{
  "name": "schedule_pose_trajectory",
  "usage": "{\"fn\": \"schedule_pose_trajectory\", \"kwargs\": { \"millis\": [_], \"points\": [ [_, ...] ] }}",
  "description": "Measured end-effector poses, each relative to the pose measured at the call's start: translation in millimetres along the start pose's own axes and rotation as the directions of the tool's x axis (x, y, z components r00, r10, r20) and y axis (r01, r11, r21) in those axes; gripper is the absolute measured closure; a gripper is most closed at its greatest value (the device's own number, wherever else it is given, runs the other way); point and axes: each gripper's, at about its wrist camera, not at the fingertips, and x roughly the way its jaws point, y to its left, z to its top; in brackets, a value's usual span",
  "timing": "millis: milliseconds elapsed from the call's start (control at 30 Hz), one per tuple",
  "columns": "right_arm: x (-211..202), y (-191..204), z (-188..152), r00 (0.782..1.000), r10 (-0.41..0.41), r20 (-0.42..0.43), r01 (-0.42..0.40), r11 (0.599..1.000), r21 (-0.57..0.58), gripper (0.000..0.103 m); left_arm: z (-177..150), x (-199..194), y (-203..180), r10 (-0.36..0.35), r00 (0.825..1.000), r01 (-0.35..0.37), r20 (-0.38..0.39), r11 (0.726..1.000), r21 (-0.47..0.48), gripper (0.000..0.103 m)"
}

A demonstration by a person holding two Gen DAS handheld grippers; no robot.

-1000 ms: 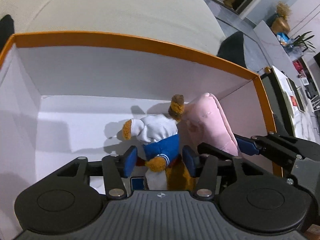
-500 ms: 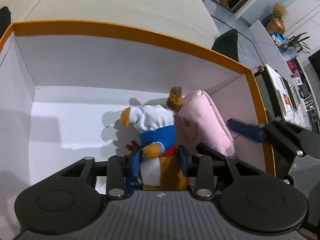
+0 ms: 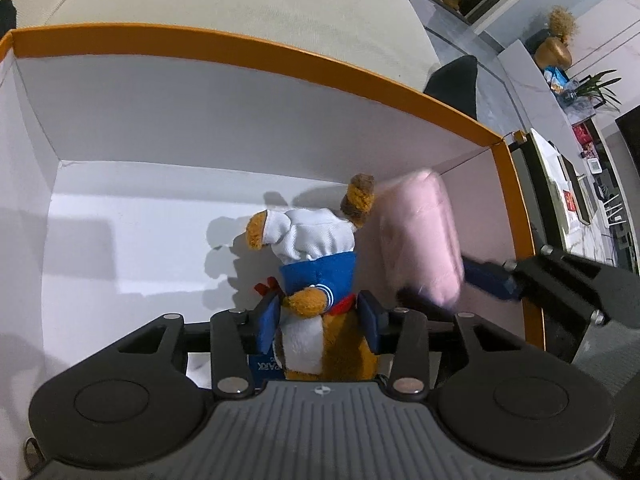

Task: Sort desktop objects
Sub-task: 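Carry the plush with the left gripper while the right gripper carries the pouch into the orange box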

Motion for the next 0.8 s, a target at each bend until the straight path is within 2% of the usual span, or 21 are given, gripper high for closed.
{"fn": "schedule_pose_trajectory", "kwargs": {
  "millis": [100, 300, 433, 800],
  "points": [
    [2, -5, 3, 1.0, 0.006, -0.004, -0.005, 0.999, 0.041, 0.069, 3, 3, 1, -0.002, 1.0, 0.002, -0.007, 1.0, -0.014, 0.055],
    [4, 0, 1, 1.0, 0.007, -0.003, -0.007, 1.0, -0.007, 0.068, 2, 9, 2, -0.017, 1.0, 0.016, -0.012, 1.0, -0.015, 0.056],
    [-3, -8, -1, 1.0, -0.006, 0.016, 0.006, 1.0, -0.006, 0.062, 1, 9, 4, -0.019, 1.0, 0.019, -0.01, 1.0, -0.013, 0.058],
    [-14, -19, -9, 0.997, 0.062, 0.038, -0.061, 0.998, -0.01, 0.068, 5, 15, -9, -0.05, 0.999, 0.05, -0.018, 0.997, 0.052, 0.06]
  ]
}}
